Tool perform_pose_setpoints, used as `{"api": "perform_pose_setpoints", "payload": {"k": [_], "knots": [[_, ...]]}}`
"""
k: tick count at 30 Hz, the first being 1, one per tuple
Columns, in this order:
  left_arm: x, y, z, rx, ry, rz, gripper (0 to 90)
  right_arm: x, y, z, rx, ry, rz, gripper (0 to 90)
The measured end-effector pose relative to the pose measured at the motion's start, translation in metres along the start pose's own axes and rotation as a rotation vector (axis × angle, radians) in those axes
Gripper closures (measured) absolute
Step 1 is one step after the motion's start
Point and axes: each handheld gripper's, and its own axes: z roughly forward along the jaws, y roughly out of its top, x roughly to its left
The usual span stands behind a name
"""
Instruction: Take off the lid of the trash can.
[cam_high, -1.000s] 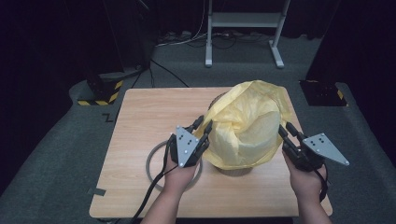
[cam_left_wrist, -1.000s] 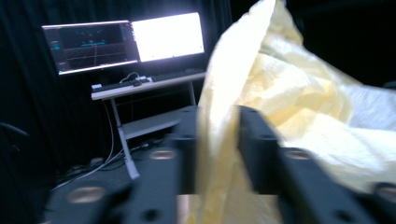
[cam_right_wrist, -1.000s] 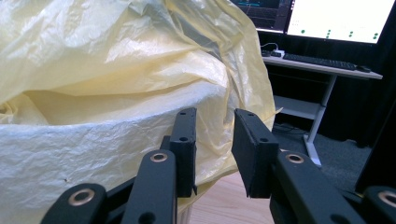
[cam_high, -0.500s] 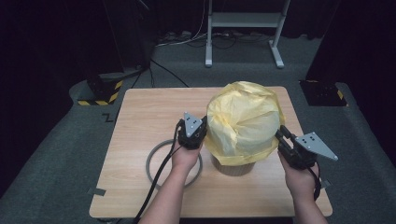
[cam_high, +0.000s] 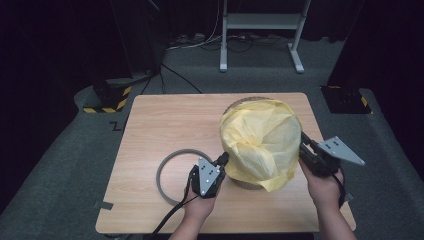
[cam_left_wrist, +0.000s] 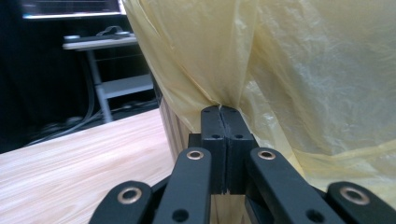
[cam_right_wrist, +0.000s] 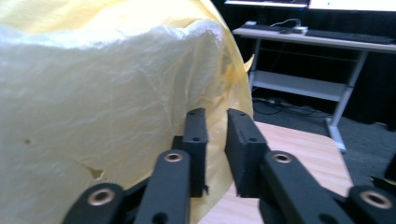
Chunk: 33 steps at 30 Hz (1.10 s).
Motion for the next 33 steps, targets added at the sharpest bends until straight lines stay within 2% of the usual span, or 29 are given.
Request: {"api": "perform_pose_setpoints", "payload": {"k": [1,3,5,8,10,13,15,17,18,19,20,22,24,26,28,30,32,33], "knots": [[0.004,0.001,-0.001,0.004,0.006,0.004,87.8,0.001,0.002,0.007,0.008,0.002,-0.009,71.5],[0.014,0.002,-0.003,0.013,0.022,-0.007,82.6,0.004,0.006,0.012,0.015,0.006,-0.020,69.9],[0.020,0.002,-0.005,0.014,0.034,-0.014,79.2,0.006,0.008,0.008,0.006,-0.010,-0.033,68.5],[0.025,0.004,-0.011,-0.005,0.039,-0.040,69.1,0.006,0.007,-0.006,-0.004,-0.024,-0.026,67.3],[0.022,0.008,-0.018,-0.037,0.042,-0.049,62.2,0.009,0.006,-0.019,-0.020,-0.024,-0.025,66.4],[0.019,0.014,-0.030,-0.086,0.056,-0.033,60.7,0.014,0.006,-0.031,-0.031,-0.024,-0.027,65.4],[0.022,0.018,-0.032,-0.102,0.065,-0.035,62.3,0.017,0.006,-0.034,-0.039,-0.021,-0.026,65.5],[0.027,0.020,-0.033,-0.113,0.061,-0.042,68.6,0.021,0.006,-0.036,-0.040,-0.019,-0.035,65.1],[0.032,0.020,-0.036,-0.152,0.038,-0.047,79.1,0.022,0.006,-0.037,-0.038,-0.018,-0.035,65.1],[0.034,0.021,-0.038,-0.172,0.033,-0.058,86.6,0.024,0.005,-0.037,-0.039,-0.017,-0.033,65.6],[0.036,0.023,-0.039,-0.190,0.033,-0.067,87.3,0.025,0.004,-0.038,-0.040,-0.020,-0.035,66.1],[0.042,0.027,-0.038,-0.188,0.055,-0.066,86.8,0.026,0.003,-0.038,-0.040,-0.023,-0.032,66.7],[0.051,0.029,-0.031,-0.173,0.085,-0.080,83.8,0.028,0.001,-0.038,-0.038,-0.018,-0.025,67.4],[0.066,0.028,-0.015,-0.138,0.115,-0.102,83.5,0.030,-0.001,-0.038,-0.035,-0.008,-0.013,68.5],[0.077,0.025,0.007,-0.077,0.143,-0.081,87.0,0.031,-0.002,-0.038,-0.032,0.001,-0.010,69.5],[0.082,0.021,0.035,0.019,0.125,-0.068,90.0,0.032,-0.004,-0.037,-0.030,0.005,-0.009,69.5],[0.082,0.018,0.055,0.057,0.103,-0.058,90.0,0.033,-0.005,-0.035,-0.027,0.003,-0.005,69.2],[0.082,0.016,0.063,0.067,0.089,-0.073,90.0,0.032,-0.005,-0.033,-0.022,0.000,0.002,69.0]]}}
